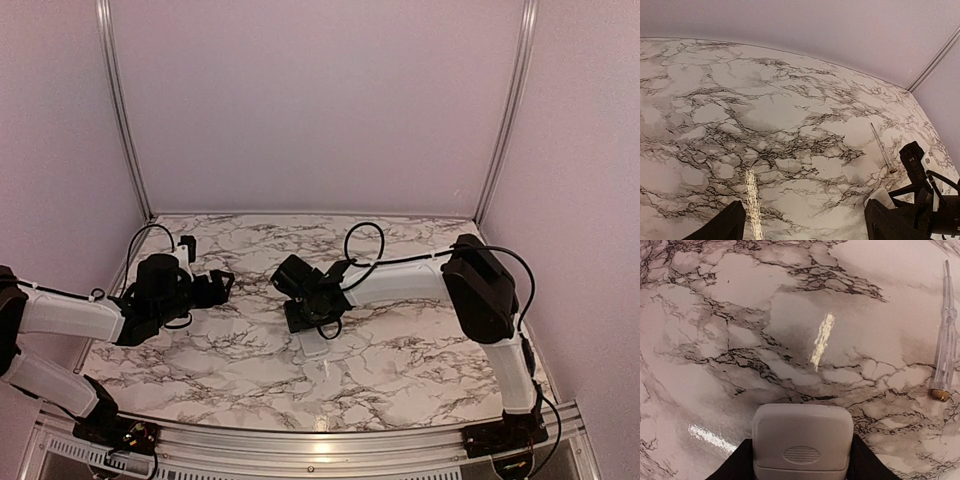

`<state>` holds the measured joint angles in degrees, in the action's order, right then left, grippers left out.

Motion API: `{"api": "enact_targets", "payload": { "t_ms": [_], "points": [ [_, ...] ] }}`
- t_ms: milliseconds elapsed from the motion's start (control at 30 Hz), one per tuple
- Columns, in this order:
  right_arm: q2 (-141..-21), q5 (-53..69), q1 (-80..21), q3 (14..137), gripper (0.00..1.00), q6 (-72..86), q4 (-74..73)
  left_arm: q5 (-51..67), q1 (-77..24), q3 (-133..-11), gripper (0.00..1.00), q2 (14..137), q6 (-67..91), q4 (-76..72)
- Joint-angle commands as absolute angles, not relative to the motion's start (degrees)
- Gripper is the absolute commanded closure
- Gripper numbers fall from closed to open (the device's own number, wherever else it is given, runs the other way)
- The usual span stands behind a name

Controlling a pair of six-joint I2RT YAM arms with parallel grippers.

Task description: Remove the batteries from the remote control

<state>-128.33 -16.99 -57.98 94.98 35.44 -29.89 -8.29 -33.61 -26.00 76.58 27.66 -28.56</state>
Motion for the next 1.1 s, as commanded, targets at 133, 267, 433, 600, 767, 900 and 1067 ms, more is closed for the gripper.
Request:
{"api": "enact_targets", "payload": {
  "t_ms": [133,267,433,600,767,900,1067],
  "points": [
    [-124.3,-21.2,-57.3,93.6,0.62,37.4,-24.4,-3.1,-34.5,-24.6,0.16,77.9,30.2,-33.8],
    [-122.5,-20.9,-56.0,91.9,0.62,37.7,-21.6,-0.6,-35.4,-24.0,0.17,79.7,30.9,-38.1],
    [-119.9,-20.9,-54.6,90.1,0.63,38.0,-18.6,3.2,-36.7,-23.8,0.19,82.9,32.0,-43.2],
    [-118.0,-21.4,-53.8,89.4,0.63,38.9,-17.3,3.7,-38.7,-23.9,0.21,85.7,32.6,-48.8],
    [-115.8,-21.4,-53.6,88.0,0.63,40.5,-14.4,3.6,-40.9,-26.0,0.24,90.5,33.3,-53.5],
    [-114.1,-22.1,-53.5,86.8,0.63,41.8,-12.9,3.3,-43.1,-26.2,0.25,94.4,34.0,-59.2],
    [-112.8,-22.5,-53.5,86.1,0.62,42.7,-11.9,2.2,-46.1,-27.5,0.25,97.6,34.4,-63.4]
  ]
}}
